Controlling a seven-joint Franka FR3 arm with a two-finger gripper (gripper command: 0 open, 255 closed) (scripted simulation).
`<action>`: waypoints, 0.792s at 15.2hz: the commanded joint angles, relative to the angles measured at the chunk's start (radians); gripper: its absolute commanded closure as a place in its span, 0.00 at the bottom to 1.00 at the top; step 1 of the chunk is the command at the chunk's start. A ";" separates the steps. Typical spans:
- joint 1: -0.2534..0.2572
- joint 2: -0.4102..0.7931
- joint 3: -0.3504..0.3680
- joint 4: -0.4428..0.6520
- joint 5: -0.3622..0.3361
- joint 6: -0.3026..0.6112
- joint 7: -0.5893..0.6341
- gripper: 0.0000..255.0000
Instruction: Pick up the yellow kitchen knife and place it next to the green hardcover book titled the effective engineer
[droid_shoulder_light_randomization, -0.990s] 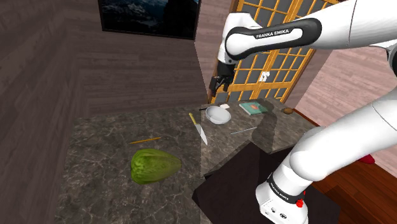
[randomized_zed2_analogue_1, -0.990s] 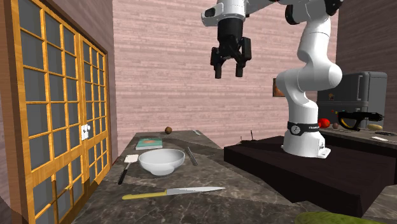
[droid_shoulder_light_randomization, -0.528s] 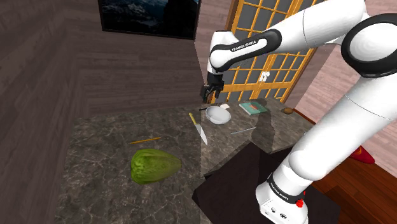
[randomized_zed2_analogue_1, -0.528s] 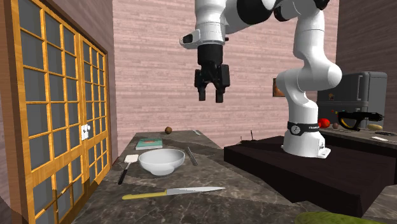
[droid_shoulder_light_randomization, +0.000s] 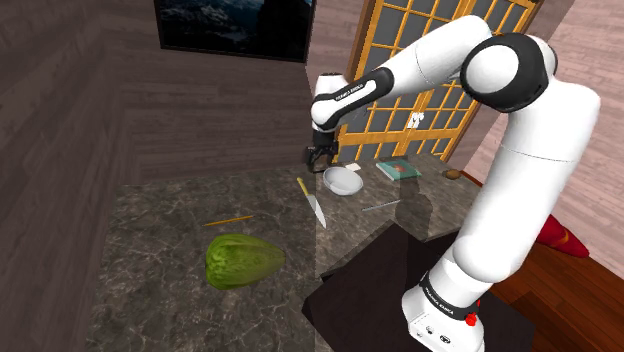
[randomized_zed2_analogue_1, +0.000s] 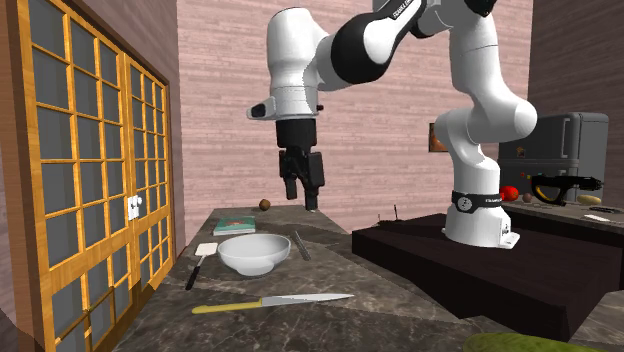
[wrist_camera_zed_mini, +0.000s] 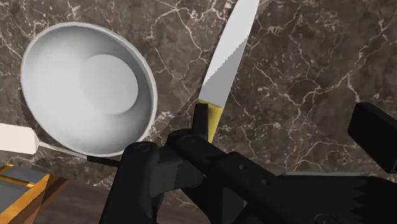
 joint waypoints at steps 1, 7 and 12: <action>-0.006 0.080 -0.005 0.058 0.004 0.010 0.003 0.00; -0.025 0.317 -0.017 0.245 0.018 0.026 0.014 0.00; -0.044 0.521 -0.024 0.439 0.034 0.008 0.021 0.00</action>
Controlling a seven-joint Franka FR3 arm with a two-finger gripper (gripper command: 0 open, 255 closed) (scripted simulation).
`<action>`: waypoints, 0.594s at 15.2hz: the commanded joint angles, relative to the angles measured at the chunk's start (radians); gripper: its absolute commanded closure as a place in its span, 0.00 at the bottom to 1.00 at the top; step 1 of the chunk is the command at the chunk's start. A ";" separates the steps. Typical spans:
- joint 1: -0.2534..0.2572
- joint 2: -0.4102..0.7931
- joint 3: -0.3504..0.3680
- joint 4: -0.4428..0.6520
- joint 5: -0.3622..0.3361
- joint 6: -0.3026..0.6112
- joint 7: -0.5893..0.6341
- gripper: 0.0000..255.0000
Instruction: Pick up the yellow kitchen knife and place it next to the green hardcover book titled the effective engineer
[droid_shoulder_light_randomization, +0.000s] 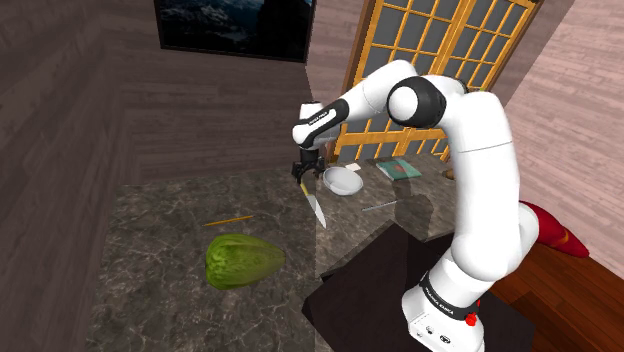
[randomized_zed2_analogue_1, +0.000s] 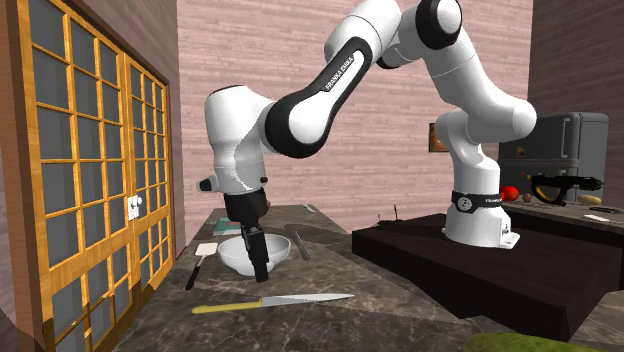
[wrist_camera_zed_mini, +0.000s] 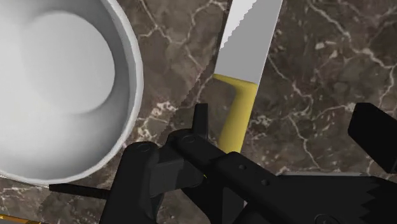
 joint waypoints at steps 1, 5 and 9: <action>-0.013 0.088 -0.004 0.086 0.006 -0.009 -0.002 0.00; -0.017 0.143 -0.004 0.115 0.008 0.012 -0.001 0.00; -0.019 0.176 -0.004 0.113 0.009 0.048 -0.001 0.00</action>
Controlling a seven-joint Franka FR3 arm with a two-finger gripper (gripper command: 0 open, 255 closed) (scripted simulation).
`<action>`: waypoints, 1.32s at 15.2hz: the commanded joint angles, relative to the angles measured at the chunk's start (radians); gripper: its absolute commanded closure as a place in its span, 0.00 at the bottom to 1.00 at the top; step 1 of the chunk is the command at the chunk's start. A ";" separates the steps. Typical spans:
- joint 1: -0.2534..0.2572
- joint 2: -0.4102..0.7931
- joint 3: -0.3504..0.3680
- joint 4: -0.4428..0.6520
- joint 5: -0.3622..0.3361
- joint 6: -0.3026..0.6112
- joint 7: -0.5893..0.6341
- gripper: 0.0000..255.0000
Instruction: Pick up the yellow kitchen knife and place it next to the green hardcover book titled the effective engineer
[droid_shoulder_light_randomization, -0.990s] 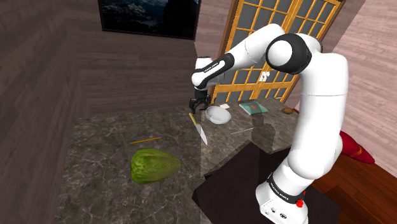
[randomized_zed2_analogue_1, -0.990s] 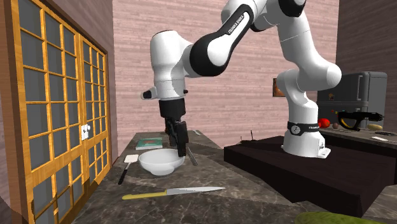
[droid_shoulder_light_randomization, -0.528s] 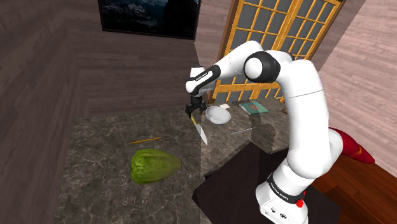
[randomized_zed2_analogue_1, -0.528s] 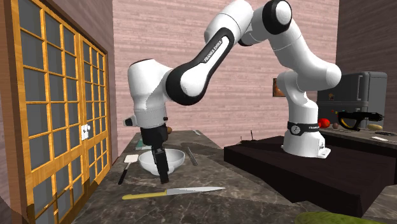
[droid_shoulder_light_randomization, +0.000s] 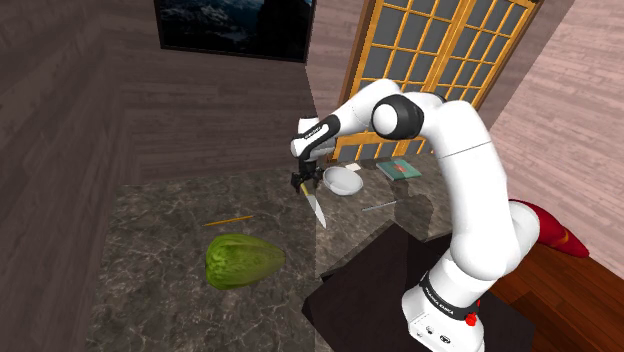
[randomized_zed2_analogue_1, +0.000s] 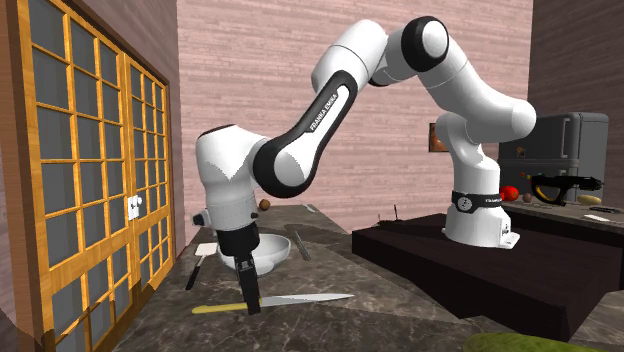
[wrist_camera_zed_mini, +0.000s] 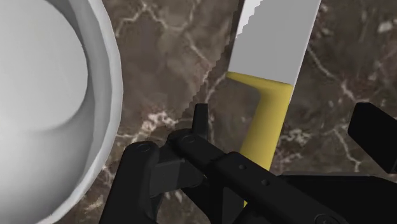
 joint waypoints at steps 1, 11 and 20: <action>0.000 0.009 0.000 -0.005 0.000 0.014 0.000 0.00; 0.000 0.009 0.000 -0.004 0.000 0.014 0.000 1.00; 0.000 -0.013 0.000 -0.014 0.000 0.001 0.000 1.00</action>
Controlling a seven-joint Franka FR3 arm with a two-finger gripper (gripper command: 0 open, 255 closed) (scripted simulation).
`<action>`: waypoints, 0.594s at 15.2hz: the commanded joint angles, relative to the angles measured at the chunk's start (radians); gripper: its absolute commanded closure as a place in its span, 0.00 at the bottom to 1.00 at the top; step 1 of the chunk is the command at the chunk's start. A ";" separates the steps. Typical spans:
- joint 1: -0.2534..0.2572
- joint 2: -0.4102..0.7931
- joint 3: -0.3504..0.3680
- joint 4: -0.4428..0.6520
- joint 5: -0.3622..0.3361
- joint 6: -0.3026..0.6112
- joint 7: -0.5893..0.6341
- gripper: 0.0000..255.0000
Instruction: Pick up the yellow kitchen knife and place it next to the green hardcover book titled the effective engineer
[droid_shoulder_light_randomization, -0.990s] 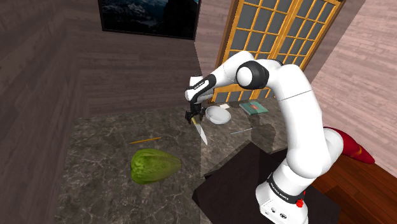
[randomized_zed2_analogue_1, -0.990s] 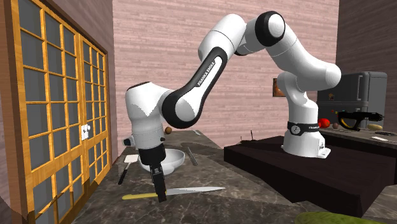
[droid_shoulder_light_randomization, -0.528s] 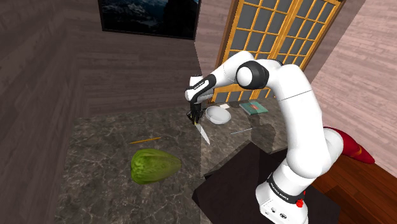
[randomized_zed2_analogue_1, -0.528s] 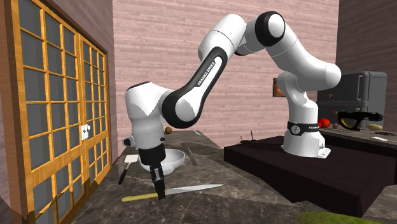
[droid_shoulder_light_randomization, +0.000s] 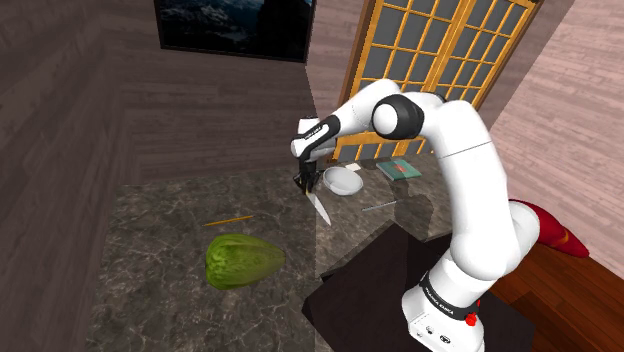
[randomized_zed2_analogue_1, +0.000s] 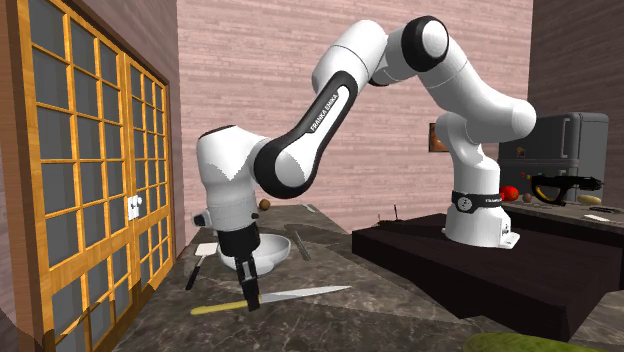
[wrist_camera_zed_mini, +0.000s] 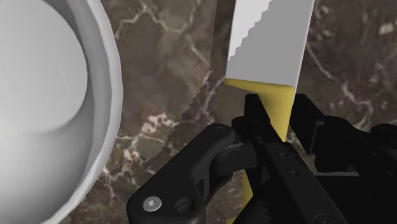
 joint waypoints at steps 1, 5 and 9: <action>0.000 -0.023 0.000 -0.013 0.000 -0.010 0.000 1.00; 0.001 -0.066 -0.001 -0.028 -0.001 -0.038 -0.002 1.00; 0.002 -0.107 -0.002 -0.039 -0.001 -0.068 -0.003 1.00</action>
